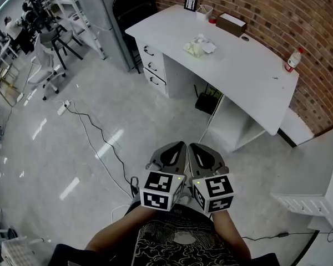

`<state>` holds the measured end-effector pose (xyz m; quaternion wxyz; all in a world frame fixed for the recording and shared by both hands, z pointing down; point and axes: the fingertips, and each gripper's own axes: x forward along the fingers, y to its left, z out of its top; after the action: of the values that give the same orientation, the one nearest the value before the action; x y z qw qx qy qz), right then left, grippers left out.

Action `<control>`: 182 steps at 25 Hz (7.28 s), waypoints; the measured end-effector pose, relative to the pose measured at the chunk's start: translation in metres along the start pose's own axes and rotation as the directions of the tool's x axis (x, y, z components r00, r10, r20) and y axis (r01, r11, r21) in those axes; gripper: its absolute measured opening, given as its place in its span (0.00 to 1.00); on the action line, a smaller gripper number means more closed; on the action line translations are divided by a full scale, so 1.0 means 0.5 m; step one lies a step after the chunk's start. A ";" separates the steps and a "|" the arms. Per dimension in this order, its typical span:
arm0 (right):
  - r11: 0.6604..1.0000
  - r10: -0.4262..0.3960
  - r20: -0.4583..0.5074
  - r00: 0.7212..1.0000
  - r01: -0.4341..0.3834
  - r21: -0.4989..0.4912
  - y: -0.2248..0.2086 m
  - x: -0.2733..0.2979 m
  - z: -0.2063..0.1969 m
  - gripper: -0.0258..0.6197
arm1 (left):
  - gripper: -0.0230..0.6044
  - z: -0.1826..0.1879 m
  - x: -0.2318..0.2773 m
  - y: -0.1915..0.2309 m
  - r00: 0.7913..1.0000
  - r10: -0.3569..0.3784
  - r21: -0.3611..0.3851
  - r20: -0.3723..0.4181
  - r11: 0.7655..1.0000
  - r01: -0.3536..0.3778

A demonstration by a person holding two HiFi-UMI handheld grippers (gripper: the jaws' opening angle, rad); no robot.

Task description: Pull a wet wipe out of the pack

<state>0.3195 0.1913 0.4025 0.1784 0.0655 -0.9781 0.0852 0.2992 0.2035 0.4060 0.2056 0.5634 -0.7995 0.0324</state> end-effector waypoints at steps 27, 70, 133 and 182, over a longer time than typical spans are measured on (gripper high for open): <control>0.990 -0.130 -0.026 0.991 0.131 0.042 -0.019 0.420 0.176 0.07 | 0.05 0.163 0.215 0.393 0.989 -0.143 -0.051 -0.029 0.989 0.141; 0.971 -0.180 -0.033 0.983 0.183 0.153 -0.336 0.724 0.282 0.07 | 0.05 0.285 0.632 0.507 0.968 -0.212 0.037 -0.132 0.975 0.218; 0.595 -0.715 -0.211 0.667 0.738 0.318 -0.737 0.912 0.305 0.14 | 0.06 0.375 1.074 0.513 0.682 -0.619 0.145 -0.390 0.690 0.709; 0.486 -0.788 -0.230 0.570 0.807 0.335 -0.740 0.905 0.309 0.07 | 0.06 0.388 1.089 0.549 0.644 -0.667 0.106 -0.374 0.659 0.745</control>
<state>-0.0941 -0.2439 0.4762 0.2019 0.5441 -0.7909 0.1942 -0.1611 -0.2349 0.4772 0.2488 0.8411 -0.4608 0.1353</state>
